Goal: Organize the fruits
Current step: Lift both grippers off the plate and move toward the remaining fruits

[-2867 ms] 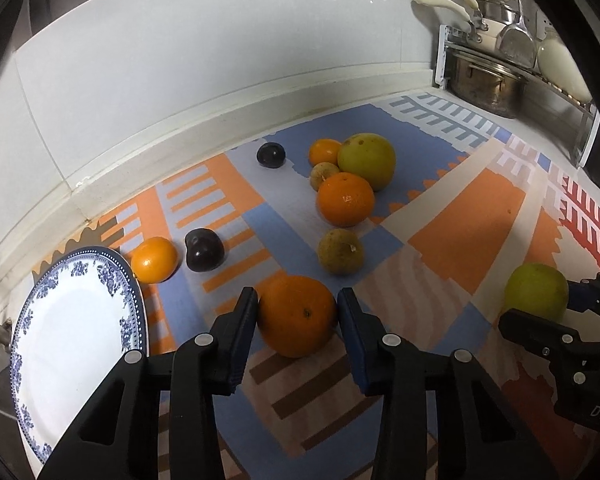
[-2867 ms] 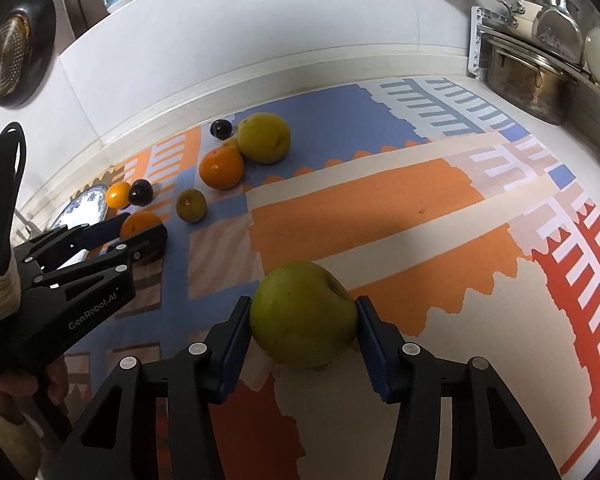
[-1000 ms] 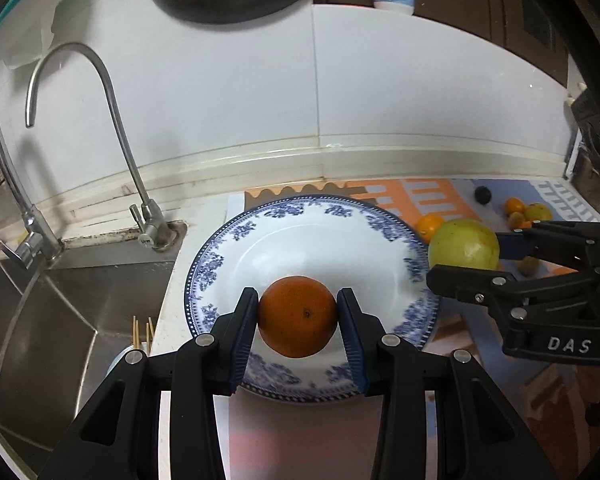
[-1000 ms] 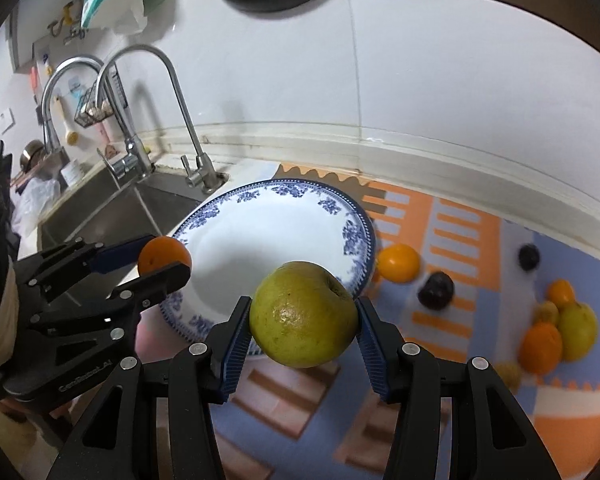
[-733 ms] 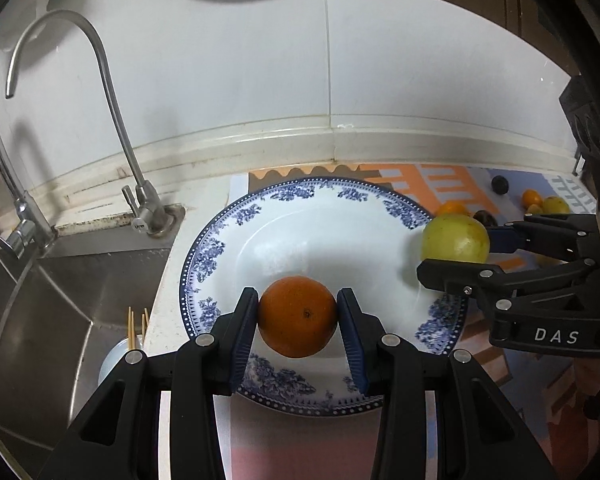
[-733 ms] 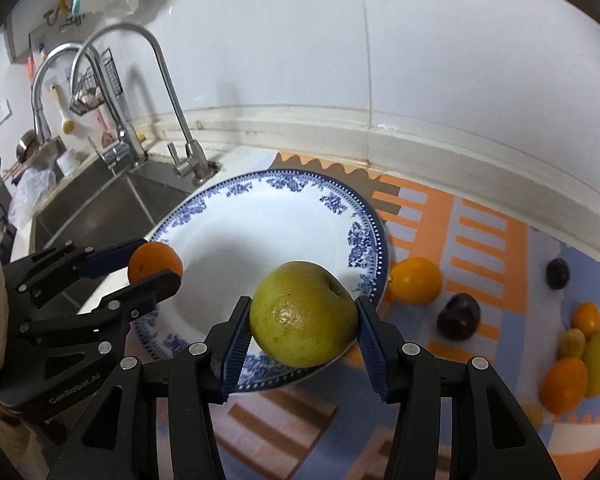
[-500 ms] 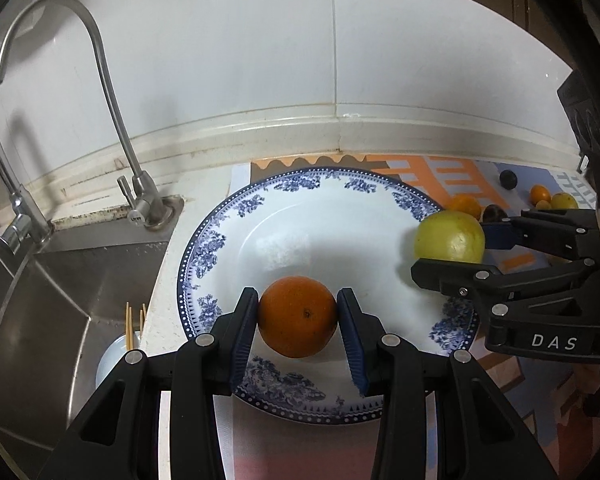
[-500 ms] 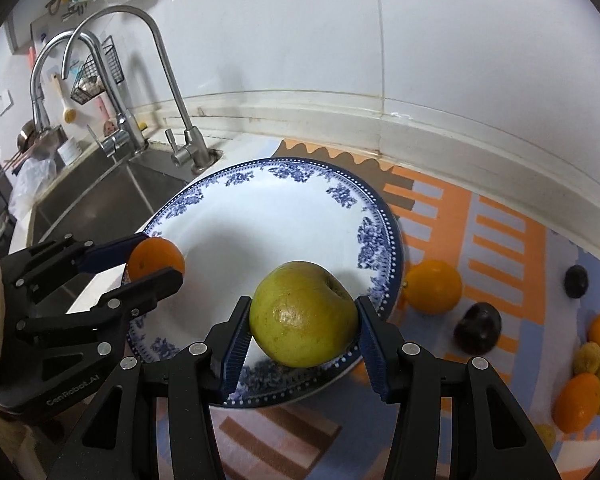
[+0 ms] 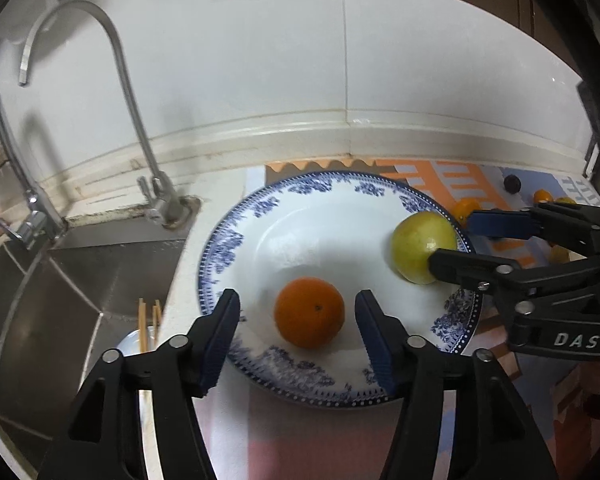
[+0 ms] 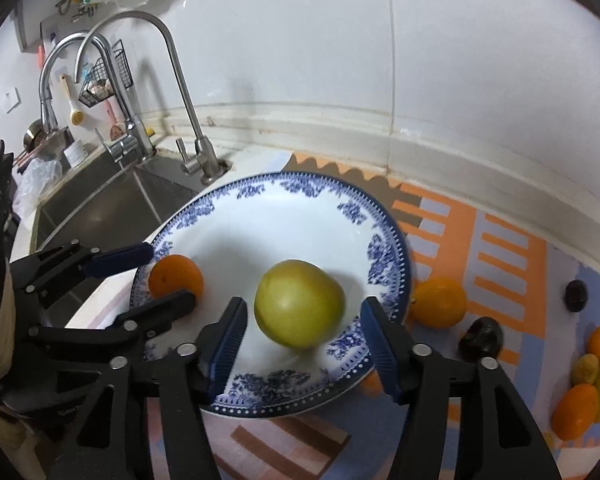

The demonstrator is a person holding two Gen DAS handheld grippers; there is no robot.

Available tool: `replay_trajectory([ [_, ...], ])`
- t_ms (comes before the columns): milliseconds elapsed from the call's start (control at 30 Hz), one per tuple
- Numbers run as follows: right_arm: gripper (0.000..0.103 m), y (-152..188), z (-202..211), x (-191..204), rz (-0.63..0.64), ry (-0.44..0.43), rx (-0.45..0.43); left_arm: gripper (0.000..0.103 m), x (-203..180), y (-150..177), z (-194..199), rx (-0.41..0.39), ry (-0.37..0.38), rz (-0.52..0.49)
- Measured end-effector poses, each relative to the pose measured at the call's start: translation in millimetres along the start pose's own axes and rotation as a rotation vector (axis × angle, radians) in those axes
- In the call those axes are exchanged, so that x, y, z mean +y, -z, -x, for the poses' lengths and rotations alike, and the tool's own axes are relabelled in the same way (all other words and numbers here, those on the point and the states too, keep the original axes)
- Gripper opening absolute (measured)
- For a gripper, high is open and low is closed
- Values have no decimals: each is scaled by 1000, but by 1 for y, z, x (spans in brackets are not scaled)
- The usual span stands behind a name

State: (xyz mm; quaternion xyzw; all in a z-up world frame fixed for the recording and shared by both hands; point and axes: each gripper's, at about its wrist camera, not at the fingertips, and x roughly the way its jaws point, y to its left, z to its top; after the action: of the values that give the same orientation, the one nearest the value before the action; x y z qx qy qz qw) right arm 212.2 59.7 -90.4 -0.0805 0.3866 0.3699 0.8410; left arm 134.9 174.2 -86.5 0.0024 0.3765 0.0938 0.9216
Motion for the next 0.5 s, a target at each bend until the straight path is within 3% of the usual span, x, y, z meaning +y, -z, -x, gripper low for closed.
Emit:
replay_trajectory([
  [300, 61, 7, 62, 3, -15, 64, -97, 69, -15, -6, 51, -57, 35, 11],
  [400, 68, 11, 85, 1, -32, 85, -126, 72, -25, -8, 65, -82, 56, 6],
  [500, 68, 18, 108, -3, -51, 117, -158, 74, -37, -9, 80, -107, 78, -11],
])
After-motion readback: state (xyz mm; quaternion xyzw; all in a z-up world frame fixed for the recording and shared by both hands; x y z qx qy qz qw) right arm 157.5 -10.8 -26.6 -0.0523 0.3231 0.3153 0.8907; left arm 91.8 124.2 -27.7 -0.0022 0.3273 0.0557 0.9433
